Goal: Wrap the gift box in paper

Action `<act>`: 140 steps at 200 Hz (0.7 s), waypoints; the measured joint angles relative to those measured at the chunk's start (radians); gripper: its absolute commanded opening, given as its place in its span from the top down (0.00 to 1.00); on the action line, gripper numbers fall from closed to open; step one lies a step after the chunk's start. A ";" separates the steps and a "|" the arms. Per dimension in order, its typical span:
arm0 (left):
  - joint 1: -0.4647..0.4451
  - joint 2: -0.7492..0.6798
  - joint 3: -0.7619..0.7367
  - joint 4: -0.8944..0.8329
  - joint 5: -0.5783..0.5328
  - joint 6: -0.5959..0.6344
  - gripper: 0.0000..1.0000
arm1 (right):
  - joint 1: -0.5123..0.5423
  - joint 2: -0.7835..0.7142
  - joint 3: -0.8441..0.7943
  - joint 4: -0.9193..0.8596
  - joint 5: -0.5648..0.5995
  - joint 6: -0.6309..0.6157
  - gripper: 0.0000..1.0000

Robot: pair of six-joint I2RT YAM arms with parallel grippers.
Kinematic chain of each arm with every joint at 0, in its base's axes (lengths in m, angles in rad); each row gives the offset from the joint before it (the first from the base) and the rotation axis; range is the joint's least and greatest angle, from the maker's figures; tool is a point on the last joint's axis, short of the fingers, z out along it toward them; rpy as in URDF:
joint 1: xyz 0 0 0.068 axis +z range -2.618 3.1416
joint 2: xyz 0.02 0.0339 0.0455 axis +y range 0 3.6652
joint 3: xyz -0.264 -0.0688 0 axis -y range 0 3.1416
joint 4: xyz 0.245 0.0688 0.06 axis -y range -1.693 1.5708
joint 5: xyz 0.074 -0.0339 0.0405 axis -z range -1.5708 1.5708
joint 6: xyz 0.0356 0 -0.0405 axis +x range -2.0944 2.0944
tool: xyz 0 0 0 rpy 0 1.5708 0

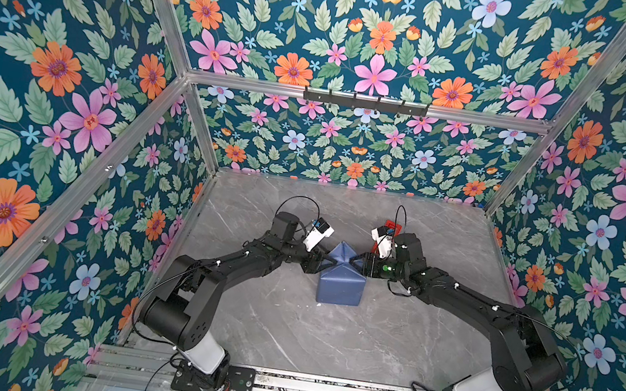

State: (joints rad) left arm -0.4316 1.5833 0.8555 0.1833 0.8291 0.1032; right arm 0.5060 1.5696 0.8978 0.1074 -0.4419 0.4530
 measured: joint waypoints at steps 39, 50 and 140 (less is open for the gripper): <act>0.000 0.000 0.000 0.000 0.000 0.008 0.49 | -0.001 0.002 0.051 -0.075 -0.004 -0.119 0.40; 0.000 0.000 0.000 0.000 0.000 0.008 0.49 | -0.002 0.008 0.066 -0.088 -0.016 -0.157 0.40; 0.000 0.000 0.000 -0.005 0.003 0.011 0.48 | -0.025 0.130 0.213 -0.172 -0.216 -0.409 0.51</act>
State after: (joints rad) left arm -0.4316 1.5829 0.8551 0.1783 0.8326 0.1139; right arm 0.4812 1.6993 1.1107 -0.0650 -0.6579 0.0444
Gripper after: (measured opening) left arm 0.516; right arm 0.491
